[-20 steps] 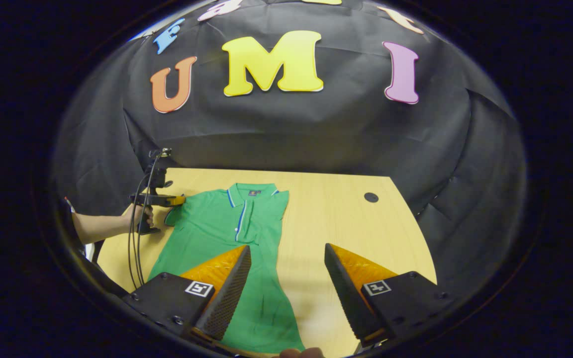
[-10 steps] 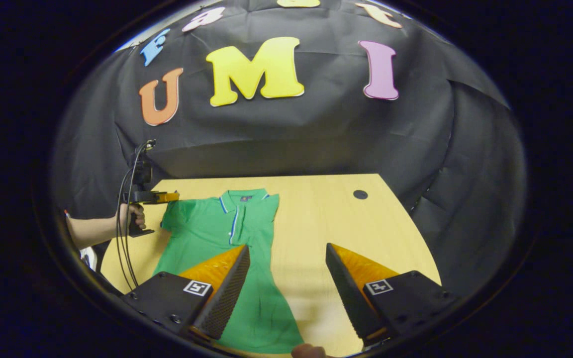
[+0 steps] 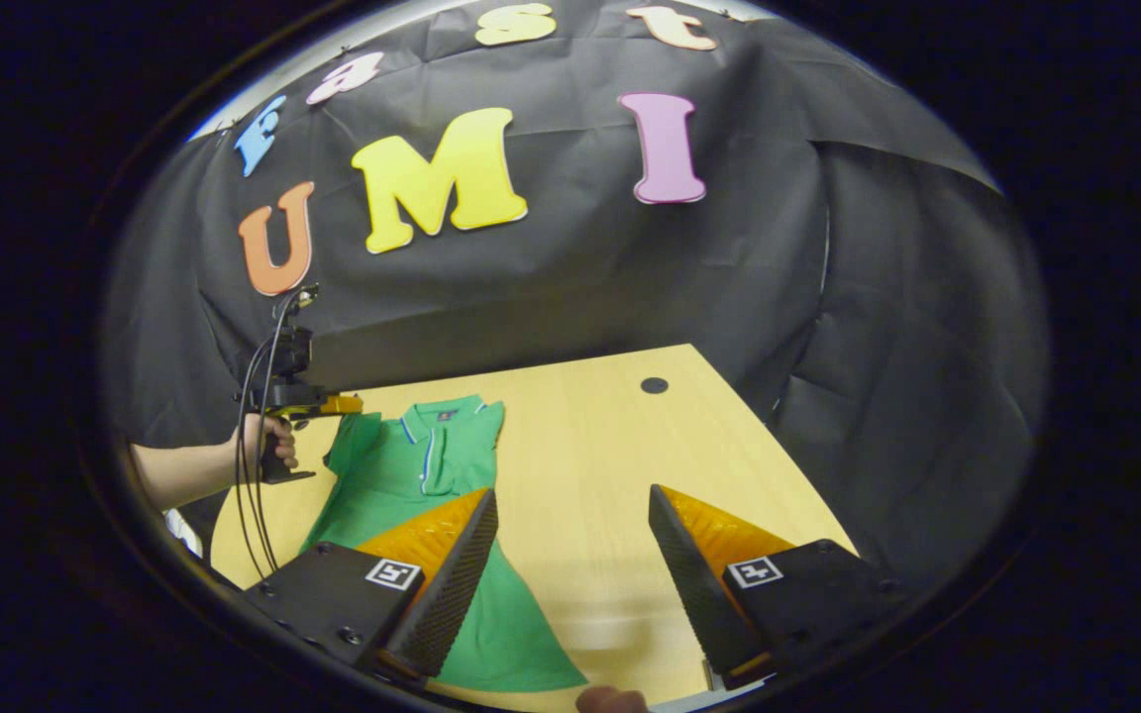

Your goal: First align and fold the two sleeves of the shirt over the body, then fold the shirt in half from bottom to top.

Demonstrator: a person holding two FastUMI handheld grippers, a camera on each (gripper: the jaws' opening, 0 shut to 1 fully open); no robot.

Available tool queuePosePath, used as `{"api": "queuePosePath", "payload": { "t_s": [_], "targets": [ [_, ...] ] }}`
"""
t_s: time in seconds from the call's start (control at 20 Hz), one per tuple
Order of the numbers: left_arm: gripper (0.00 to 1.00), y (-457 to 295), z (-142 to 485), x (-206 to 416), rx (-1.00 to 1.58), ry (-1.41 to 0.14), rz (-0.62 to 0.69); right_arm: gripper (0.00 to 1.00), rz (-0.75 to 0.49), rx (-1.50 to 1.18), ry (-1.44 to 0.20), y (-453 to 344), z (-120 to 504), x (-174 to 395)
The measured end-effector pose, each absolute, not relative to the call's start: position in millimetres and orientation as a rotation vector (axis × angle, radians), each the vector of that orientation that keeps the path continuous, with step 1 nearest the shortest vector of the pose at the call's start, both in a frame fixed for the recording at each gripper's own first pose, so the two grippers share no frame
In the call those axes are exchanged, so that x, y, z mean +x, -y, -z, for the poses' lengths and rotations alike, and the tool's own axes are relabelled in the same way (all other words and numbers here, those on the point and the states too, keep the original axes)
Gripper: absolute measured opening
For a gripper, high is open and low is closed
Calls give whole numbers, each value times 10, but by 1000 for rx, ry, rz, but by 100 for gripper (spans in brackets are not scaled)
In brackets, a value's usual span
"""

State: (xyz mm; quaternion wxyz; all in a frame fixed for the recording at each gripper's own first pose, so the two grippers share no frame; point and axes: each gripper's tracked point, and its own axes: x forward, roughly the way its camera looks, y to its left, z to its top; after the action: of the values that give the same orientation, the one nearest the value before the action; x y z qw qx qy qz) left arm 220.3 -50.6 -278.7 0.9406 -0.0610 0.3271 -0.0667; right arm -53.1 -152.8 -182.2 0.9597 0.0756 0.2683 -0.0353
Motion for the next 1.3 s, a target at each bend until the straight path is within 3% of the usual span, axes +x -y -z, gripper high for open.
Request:
{"api": "queuePosePath", "payload": {
  "t_s": [0.3, 0.4, 0.6, 0.65, 1.05, 1.3],
  "targets": [
    [4, 1149, 3153, 2189, -113, -739, 173, 94, 123, 196, -573, 1727, 1942, -744],
    [10, 1323, 3268, 2103, -137, -780, 204, 94, 121, 192, -578, 1741, 1943, -758],
    [90, 1361, 3145, 1998, -195, -746, 224, 94, 94, 187, -580, 1628, 1965, -652],
    [97, 1296, 3063, 1974, -203, -728, 211, 96, 77, 188, -578, 1562, 1956, -618],
    [99, 593, 2470, 1175, -180, -601, 230, 96, -104, 131, -572, 868, 1901, -359],
    [99, 277, 2461, 374, -230, -632, 304, 96, -251, 143, -633, 568, 2052, -287]
  ]
}}
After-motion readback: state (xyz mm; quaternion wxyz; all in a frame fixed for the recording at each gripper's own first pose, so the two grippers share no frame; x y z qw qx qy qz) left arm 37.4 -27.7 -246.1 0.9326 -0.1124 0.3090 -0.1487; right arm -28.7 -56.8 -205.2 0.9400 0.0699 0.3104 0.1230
